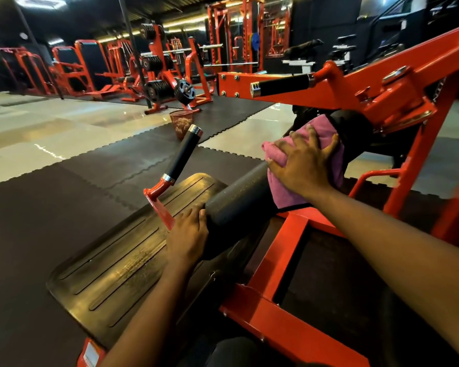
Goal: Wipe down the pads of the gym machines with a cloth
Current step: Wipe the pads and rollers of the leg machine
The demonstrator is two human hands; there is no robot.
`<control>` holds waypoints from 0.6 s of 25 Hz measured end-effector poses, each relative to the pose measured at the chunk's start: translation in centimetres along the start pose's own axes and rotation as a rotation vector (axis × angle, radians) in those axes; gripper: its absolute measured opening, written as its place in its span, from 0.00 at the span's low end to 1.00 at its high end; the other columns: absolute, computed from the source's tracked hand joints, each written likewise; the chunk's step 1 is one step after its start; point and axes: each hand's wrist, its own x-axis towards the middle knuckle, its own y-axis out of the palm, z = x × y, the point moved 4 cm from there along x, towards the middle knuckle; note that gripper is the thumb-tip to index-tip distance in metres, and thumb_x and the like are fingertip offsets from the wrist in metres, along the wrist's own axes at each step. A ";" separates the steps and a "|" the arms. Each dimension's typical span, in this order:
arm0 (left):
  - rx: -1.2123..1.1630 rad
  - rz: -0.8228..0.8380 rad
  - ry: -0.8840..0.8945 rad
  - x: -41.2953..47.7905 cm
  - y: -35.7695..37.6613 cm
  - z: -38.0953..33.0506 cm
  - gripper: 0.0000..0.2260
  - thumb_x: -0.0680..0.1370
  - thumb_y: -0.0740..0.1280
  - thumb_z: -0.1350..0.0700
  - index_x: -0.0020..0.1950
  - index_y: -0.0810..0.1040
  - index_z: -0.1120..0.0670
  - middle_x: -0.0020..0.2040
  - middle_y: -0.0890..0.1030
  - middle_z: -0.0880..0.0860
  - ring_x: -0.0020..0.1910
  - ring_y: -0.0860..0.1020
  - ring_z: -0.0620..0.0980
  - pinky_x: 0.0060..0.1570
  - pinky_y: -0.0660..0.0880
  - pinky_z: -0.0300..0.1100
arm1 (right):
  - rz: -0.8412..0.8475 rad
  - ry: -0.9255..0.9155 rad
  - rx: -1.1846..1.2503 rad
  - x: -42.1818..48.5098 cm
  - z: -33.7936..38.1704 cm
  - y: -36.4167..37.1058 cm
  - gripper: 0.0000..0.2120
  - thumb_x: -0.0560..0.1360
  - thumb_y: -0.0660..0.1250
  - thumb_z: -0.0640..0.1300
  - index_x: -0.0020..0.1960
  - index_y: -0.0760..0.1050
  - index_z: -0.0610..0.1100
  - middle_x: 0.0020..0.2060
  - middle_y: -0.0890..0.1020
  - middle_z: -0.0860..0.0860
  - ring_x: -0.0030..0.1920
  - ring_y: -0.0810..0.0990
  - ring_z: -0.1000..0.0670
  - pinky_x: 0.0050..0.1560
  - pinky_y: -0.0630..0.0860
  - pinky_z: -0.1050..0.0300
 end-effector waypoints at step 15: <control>-0.072 0.023 -0.077 0.8 0.5 0.0 0.22 0.84 0.49 0.42 0.72 0.71 0.47 0.68 0.76 0.53 0.67 0.71 0.55 0.65 0.70 0.60 | 0.068 0.072 0.002 2.6 -1.9 -1.1 0.19 0.78 0.58 0.60 0.58 0.80 0.52 0.62 0.80 0.49 0.71 0.68 0.41 0.71 0.52 0.22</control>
